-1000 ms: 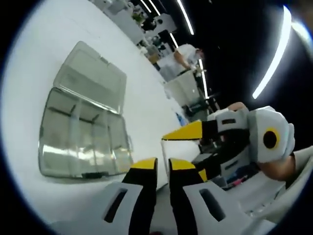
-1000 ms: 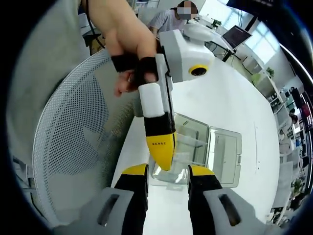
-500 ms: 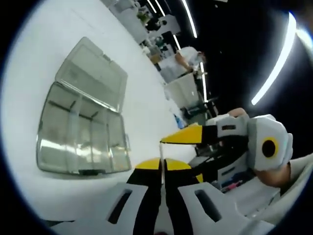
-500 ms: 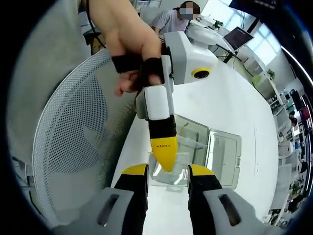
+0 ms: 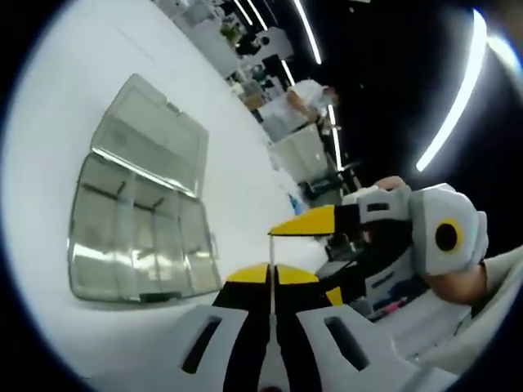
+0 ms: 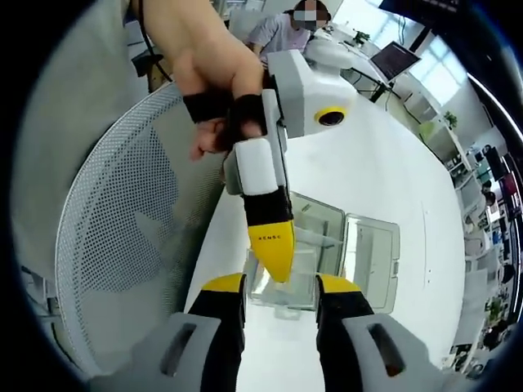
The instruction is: Insert the divider into the dual guide fixture by aligning both edges with the guide slots and pushing it downward to the bottom, including one-sided entry, uneven engagement, binding, and posture correction.
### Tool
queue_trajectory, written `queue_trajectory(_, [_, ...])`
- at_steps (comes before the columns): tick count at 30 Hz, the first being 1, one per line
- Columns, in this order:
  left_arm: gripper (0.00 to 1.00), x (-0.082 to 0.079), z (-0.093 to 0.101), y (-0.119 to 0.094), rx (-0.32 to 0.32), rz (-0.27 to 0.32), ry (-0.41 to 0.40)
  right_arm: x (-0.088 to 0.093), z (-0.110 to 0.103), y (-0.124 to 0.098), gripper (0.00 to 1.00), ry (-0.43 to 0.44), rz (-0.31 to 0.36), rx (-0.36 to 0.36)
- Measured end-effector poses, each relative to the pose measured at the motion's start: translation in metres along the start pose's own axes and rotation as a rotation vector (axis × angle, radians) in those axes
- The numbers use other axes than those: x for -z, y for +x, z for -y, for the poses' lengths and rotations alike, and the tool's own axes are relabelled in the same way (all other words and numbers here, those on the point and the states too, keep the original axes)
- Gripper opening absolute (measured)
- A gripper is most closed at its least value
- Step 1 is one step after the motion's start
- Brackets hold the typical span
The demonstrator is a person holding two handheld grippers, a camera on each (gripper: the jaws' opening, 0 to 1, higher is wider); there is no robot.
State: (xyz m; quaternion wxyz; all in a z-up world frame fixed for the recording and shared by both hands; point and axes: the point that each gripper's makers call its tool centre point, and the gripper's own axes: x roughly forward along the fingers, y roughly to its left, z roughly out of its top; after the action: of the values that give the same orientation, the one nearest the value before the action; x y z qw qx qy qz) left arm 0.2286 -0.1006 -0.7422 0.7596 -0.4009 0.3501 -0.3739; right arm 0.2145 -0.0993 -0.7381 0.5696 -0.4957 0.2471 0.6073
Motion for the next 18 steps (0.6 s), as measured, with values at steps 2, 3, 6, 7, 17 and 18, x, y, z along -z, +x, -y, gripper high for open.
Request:
queue_trajectory(2, [0.0,-0.001,-0.001,-0.001,0.002,-0.004,0.023,-0.001,0.001,-0.001,0.29,0.007,0.006,-0.014])
queue_trajectory(3, [0.0,-0.001,-0.003,-0.002,-0.001,-0.007,0.045,-0.002,0.003,-0.003,0.29,0.016,0.016,-0.013])
queue_trajectory(6, [0.0,-0.002,-0.002,-0.005,0.014,-0.001,0.056,-0.004,0.007,-0.006,0.29,0.049,0.038,-0.032])
queue_trajectory(7, [0.0,-0.002,-0.002,-0.005,0.015,-0.001,0.062,-0.005,0.008,-0.007,0.28,0.055,0.043,-0.038])
queue_trajectory(17, [0.0,-0.004,0.01,-0.006,0.063,-0.019,0.267,0.002,0.013,-0.015,0.2,0.05,0.042,-0.125])
queue_trajectory(18, [0.0,-0.003,0.011,-0.005,0.067,-0.024,0.288,0.003,0.014,-0.016,0.19,0.047,0.043,-0.13])
